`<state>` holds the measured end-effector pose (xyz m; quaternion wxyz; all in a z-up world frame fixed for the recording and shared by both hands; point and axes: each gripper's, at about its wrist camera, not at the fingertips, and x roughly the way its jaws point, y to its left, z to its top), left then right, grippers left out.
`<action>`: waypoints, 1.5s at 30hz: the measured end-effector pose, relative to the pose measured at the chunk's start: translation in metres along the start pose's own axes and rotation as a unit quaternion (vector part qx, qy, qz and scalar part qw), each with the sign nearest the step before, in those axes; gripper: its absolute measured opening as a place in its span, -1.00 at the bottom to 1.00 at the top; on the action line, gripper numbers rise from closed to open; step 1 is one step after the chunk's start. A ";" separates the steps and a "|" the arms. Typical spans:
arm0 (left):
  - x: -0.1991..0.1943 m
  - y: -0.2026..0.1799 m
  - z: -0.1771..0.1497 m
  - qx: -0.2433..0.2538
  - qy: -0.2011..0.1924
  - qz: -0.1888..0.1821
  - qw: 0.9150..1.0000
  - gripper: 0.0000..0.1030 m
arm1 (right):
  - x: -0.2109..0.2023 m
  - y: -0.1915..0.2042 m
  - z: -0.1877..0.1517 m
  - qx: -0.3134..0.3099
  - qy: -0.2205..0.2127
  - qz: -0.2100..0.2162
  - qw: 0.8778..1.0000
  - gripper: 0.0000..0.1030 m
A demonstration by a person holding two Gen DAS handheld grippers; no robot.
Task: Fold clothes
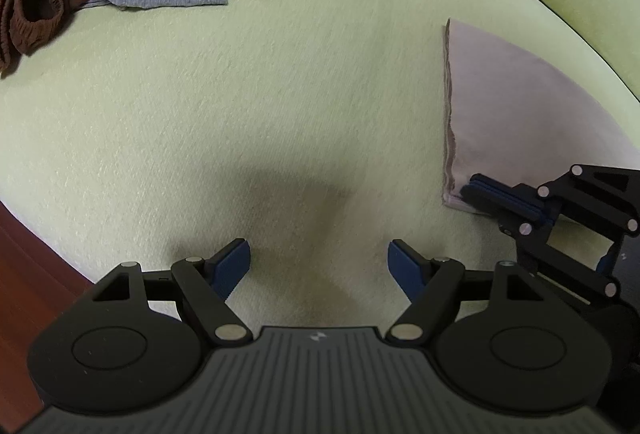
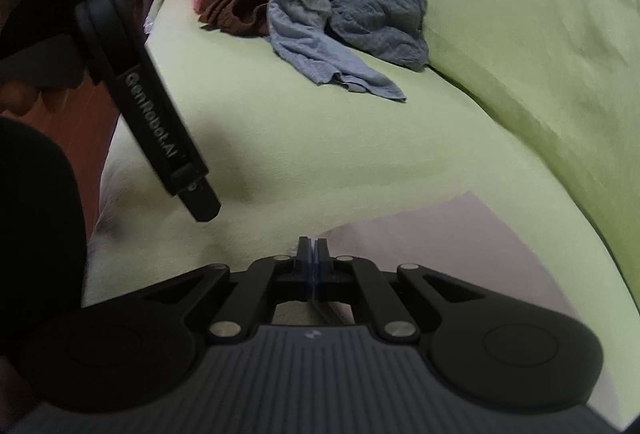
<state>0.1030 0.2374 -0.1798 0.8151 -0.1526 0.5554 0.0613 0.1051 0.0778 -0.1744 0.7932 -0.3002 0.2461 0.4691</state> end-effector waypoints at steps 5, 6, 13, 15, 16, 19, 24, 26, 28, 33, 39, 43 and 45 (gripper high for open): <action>0.001 0.001 0.000 0.002 0.000 -0.002 1.000 0.49 | 0.001 0.007 0.002 -0.015 0.015 -0.009 1.000 -0.97; 0.001 0.001 -0.001 0.003 0.000 -0.003 1.000 0.49 | 0.002 0.008 0.002 -0.020 0.016 -0.010 1.000 -0.97; 0.003 0.000 -0.001 0.006 0.000 -0.009 1.000 0.49 | 0.008 0.013 0.002 -0.035 0.018 -0.027 0.999 -0.77; 0.003 0.000 -0.001 0.007 -0.001 -0.010 1.000 0.49 | 0.009 0.011 0.002 -0.028 0.016 -0.024 0.999 -0.96; 0.003 0.001 -0.001 0.006 -0.002 -0.011 1.000 0.49 | 0.008 0.010 0.003 -0.024 0.012 -0.024 0.999 -0.98; 0.005 0.002 -0.001 0.005 -0.002 -0.011 1.000 0.49 | 0.003 0.005 0.006 0.000 -0.004 -0.012 1.000 -0.98; 0.006 -0.002 -0.001 0.012 -0.003 -0.007 1.000 0.49 | 0.011 0.007 -0.002 0.012 0.009 -0.001 1.000 -0.97; 0.006 -0.003 -0.001 0.012 -0.003 -0.007 1.000 0.49 | 0.012 0.005 -0.004 0.029 0.003 0.005 1.000 -0.85; 0.003 -0.003 0.001 0.010 -0.004 -0.007 1.000 0.49 | 0.010 0.003 -0.005 0.048 -0.001 0.018 0.999 -0.56; -0.011 -0.009 0.009 0.016 -0.027 -0.006 0.999 0.49 | -0.021 -0.028 -0.018 0.200 -0.045 0.016 0.979 -0.58; -0.015 -0.063 0.032 0.053 -0.068 -0.043 0.995 0.49 | -0.078 -0.067 -0.063 0.373 -0.048 -0.045 0.926 -0.40; -0.001 -0.114 0.040 0.094 -0.081 -0.071 0.990 0.49 | -0.161 -0.097 -0.135 0.564 -0.103 -0.155 0.804 -0.10; 0.010 -0.132 0.040 0.109 -0.081 -0.067 0.988 0.49 | -0.209 -0.106 -0.196 0.664 -0.142 -0.213 0.703 -0.10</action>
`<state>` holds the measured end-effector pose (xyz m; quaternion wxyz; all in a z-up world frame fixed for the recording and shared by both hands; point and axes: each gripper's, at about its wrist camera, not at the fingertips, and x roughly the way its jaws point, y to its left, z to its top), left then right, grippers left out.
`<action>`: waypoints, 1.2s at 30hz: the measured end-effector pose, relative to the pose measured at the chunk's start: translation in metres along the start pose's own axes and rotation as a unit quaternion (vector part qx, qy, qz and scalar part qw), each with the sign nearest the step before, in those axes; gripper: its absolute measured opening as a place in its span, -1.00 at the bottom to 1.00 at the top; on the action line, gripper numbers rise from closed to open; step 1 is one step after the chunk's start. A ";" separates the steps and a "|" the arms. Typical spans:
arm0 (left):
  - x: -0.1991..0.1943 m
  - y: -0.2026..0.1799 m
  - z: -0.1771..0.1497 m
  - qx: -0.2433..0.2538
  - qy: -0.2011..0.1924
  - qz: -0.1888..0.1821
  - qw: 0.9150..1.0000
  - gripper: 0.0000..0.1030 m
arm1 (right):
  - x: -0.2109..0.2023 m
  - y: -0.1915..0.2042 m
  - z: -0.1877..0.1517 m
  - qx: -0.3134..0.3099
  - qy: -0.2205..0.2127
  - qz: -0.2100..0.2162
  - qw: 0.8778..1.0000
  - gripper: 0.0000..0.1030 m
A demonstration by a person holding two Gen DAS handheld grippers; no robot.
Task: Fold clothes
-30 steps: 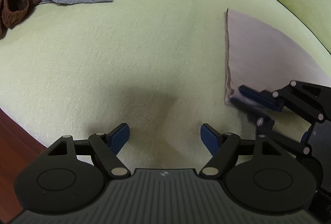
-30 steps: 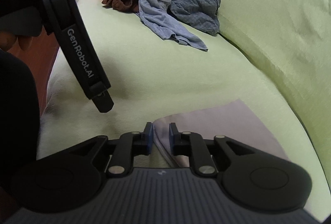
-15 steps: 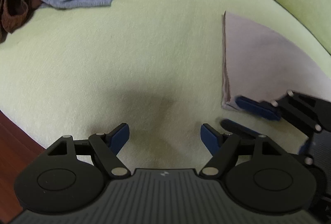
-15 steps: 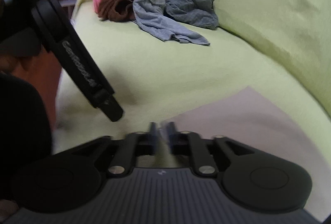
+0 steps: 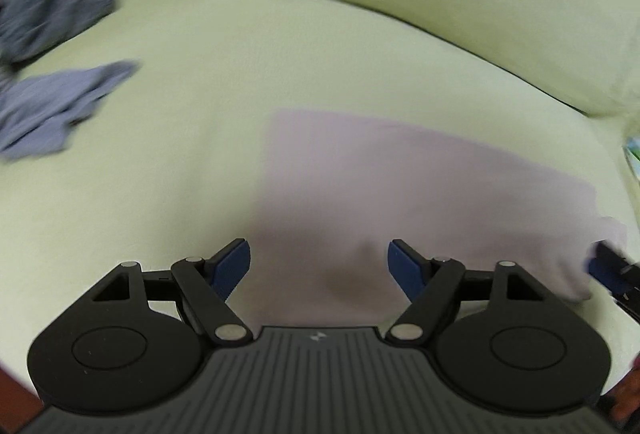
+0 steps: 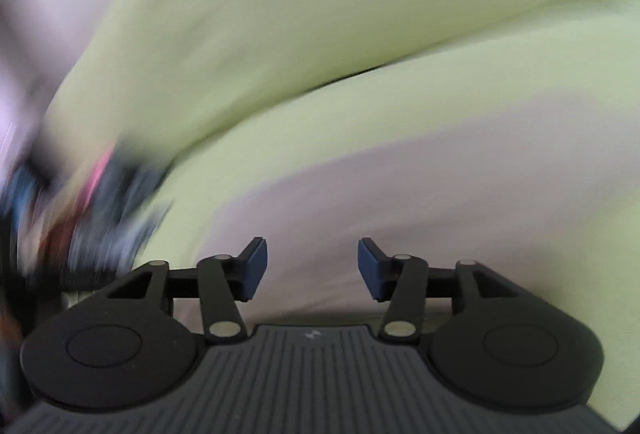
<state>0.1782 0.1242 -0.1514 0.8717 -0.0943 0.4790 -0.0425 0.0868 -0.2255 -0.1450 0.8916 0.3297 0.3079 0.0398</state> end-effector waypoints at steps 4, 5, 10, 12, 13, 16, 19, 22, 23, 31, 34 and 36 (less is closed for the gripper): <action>0.024 -0.019 -0.004 0.022 0.016 0.021 0.999 0.49 | -0.032 -0.102 0.025 0.172 -0.067 -0.053 0.981 -0.06; 0.026 -0.020 -0.005 0.022 0.019 0.022 0.999 0.49 | -0.032 -0.113 0.026 0.183 -0.074 -0.055 0.979 -0.08; 0.037 -0.020 -0.012 0.025 0.023 0.029 0.999 0.55 | -0.017 -0.146 0.023 0.221 -0.098 -0.043 0.969 -0.79; 0.039 -0.019 -0.012 0.024 0.022 0.030 0.999 0.55 | -0.010 -0.153 0.025 0.227 -0.100 -0.042 0.968 -1.00; 0.040 -0.019 -0.012 0.026 0.022 0.030 0.999 0.55 | -0.006 -0.156 0.025 0.229 -0.103 -0.035 0.967 -1.00; 0.039 -0.016 -0.013 0.031 0.023 0.030 0.999 0.55 | 0.004 -0.158 0.027 0.234 -0.110 -0.020 0.966 -0.98; 0.034 -0.012 -0.014 0.029 0.025 0.027 0.999 0.55 | 0.011 -0.145 0.031 0.223 -0.125 0.002 0.967 -0.44; 0.035 -0.012 -0.013 0.028 0.025 0.025 0.999 0.55 | 0.007 -0.131 0.036 0.209 -0.132 0.004 0.969 -0.19; 0.035 -0.011 -0.013 0.029 0.026 0.025 0.999 0.55 | 0.008 -0.127 0.035 0.205 -0.130 -0.013 0.970 -0.19; 0.032 -0.009 -0.015 0.027 0.027 0.017 0.999 0.56 | -0.010 -0.128 0.036 0.182 -0.156 -0.056 0.969 -0.20; 0.029 -0.011 -0.016 0.028 0.027 0.019 0.999 0.56 | 0.004 -0.132 0.045 0.143 -0.161 -0.050 0.975 -0.10; 0.028 -0.012 -0.017 0.028 0.027 0.021 0.999 0.57 | 0.015 -0.133 0.053 0.110 -0.162 -0.045 0.980 0.06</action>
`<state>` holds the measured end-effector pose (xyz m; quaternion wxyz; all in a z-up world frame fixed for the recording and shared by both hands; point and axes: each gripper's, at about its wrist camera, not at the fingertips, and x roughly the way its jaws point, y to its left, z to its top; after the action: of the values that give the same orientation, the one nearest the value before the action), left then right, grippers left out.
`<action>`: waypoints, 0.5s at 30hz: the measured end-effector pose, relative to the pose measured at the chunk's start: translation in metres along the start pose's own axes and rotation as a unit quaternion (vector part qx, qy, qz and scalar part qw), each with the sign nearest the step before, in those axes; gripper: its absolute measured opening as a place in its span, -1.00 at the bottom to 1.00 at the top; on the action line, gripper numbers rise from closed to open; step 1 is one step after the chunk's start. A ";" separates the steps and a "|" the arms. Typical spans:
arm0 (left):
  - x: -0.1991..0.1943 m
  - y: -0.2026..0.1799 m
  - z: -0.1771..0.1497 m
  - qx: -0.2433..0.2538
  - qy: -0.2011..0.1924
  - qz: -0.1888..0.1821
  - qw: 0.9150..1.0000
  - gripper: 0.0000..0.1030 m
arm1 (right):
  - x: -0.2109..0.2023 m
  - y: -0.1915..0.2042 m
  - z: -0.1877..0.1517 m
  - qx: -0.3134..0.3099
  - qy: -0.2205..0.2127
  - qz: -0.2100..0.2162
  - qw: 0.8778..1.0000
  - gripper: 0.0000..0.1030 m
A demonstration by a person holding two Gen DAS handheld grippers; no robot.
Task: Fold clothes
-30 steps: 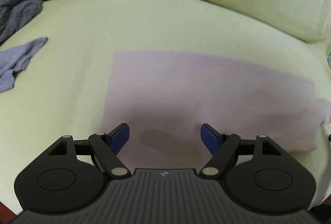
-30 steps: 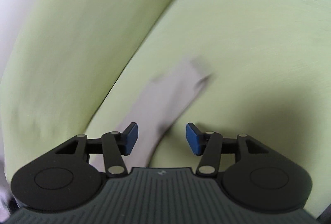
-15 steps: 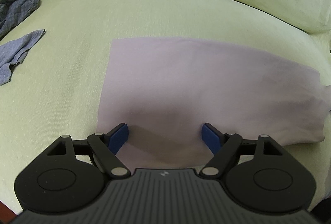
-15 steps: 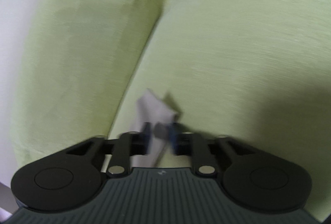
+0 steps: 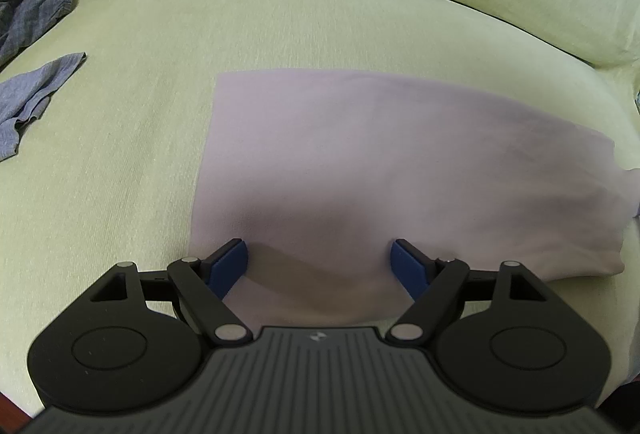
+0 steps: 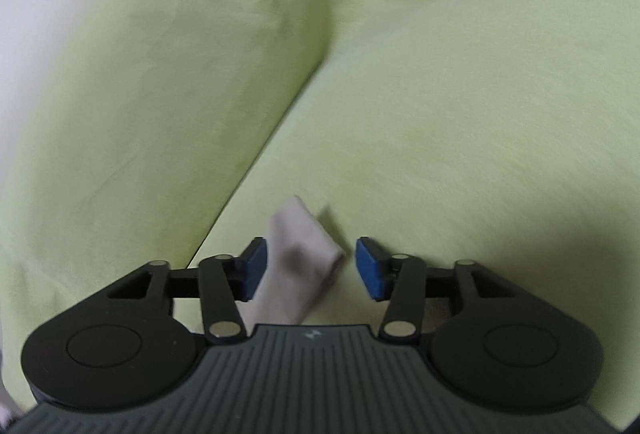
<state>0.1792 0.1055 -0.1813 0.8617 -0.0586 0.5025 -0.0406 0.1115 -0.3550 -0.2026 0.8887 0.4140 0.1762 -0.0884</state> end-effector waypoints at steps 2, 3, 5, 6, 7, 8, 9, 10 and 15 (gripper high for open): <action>0.001 0.000 0.000 -0.001 0.000 0.001 1.000 0.57 | 0.010 0.004 0.005 -0.030 0.020 0.027 0.999 0.29; 0.001 0.000 0.000 0.000 -0.001 0.002 1.000 0.57 | 0.015 0.006 0.007 -0.042 0.033 0.044 0.998 0.29; 0.002 0.000 0.000 0.000 -0.001 0.003 1.000 0.57 | 0.018 0.005 0.010 -0.040 0.068 0.084 0.993 0.20; 0.002 0.000 0.000 0.000 -0.001 0.003 1.000 0.57 | 0.016 0.005 0.011 -0.039 0.069 0.081 0.994 0.19; 0.002 0.000 0.000 0.000 -0.001 0.003 1.000 0.57 | 0.015 0.004 0.012 -0.035 0.071 0.080 0.994 0.19; 0.002 0.000 -0.001 0.001 -0.001 0.003 1.000 0.57 | 0.014 0.001 0.014 -0.015 0.072 0.091 0.993 0.21; 0.002 -0.001 -0.001 0.001 0.000 0.003 1.000 0.57 | 0.012 -0.002 0.015 0.006 0.069 0.104 0.992 0.21; 0.002 0.000 0.000 0.001 0.000 0.002 1.000 0.57 | 0.013 -0.004 0.015 0.020 0.069 0.109 0.991 0.18; 0.001 0.000 0.000 0.001 0.001 0.001 1.000 0.57 | 0.021 0.003 0.012 0.002 0.073 0.044 0.996 -0.24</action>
<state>0.1794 0.1056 -0.1825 0.8612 -0.0575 0.5034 -0.0404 0.1347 -0.3624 -0.2016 0.8757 0.4286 0.2216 -0.0188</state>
